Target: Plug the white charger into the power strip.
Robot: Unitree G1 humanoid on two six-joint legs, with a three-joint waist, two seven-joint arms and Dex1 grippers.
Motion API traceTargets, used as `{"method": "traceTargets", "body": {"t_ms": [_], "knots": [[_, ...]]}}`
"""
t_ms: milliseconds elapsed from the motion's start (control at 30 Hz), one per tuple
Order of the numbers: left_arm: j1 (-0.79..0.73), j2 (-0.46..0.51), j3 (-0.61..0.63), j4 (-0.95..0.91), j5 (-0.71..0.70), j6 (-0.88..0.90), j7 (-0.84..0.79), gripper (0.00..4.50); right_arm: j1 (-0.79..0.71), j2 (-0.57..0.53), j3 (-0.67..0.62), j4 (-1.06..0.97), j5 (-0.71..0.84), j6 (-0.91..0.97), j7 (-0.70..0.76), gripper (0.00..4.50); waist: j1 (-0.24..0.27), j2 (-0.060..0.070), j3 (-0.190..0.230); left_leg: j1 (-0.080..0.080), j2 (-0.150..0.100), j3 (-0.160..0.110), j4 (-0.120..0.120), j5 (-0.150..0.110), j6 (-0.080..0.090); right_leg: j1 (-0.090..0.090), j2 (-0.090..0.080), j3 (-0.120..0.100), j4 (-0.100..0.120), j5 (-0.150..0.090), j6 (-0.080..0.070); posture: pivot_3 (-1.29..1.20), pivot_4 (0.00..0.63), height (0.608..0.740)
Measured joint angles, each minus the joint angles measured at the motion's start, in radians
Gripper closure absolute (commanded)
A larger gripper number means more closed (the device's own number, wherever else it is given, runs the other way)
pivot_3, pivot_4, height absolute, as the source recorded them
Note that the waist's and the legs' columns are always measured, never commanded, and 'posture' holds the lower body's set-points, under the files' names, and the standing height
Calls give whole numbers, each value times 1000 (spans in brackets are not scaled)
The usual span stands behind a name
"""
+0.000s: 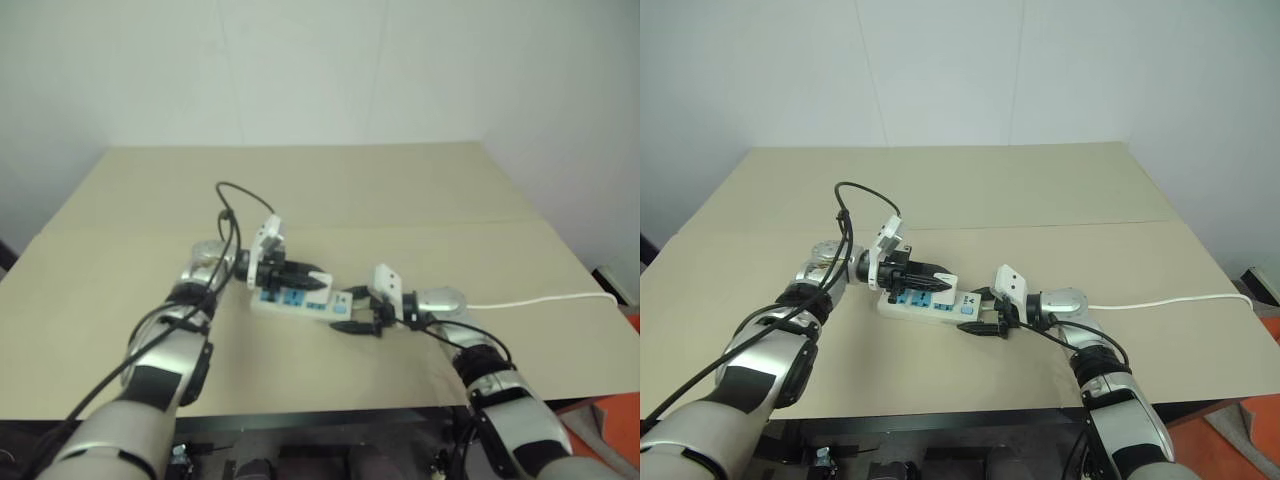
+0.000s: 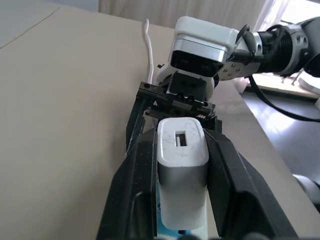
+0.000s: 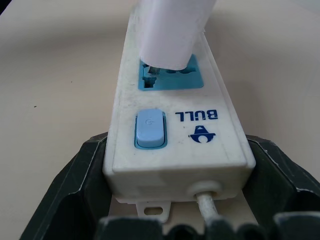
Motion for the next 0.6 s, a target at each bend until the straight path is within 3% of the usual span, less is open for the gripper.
{"method": "traceTargets", "body": {"t_ms": [600], "knots": [[34,-1,-1,-4,-37,-20,-1,3501,4,2,1,-12,-3,10,-3,1078,-1,0,0,1,0,0,0,0,0,0,0,0,0,0,0,0,150,740]]}}
